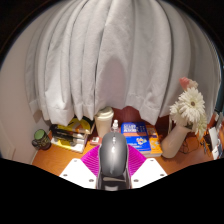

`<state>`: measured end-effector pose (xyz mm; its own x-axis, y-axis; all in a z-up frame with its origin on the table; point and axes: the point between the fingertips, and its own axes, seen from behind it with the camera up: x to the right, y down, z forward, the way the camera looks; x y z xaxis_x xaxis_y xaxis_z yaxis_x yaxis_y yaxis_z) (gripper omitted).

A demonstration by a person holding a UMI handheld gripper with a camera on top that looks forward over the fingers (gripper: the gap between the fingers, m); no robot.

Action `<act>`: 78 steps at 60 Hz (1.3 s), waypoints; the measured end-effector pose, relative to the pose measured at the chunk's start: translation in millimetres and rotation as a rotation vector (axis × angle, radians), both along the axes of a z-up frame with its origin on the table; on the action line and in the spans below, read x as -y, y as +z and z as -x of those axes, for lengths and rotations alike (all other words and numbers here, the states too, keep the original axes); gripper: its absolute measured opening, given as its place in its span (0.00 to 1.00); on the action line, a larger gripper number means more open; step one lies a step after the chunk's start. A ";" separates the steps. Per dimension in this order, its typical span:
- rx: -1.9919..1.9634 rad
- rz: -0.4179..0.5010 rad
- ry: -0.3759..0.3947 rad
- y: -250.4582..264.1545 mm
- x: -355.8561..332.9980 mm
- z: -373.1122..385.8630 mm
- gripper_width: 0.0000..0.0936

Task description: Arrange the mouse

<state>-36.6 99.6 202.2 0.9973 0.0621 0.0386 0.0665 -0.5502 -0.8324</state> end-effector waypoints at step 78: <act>-0.024 0.179 -0.071 -40.9 122.2 -1.4 0.93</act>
<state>-35.2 -22.7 161.3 0.9999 -0.0042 0.0094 0.0039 -0.6924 -0.7215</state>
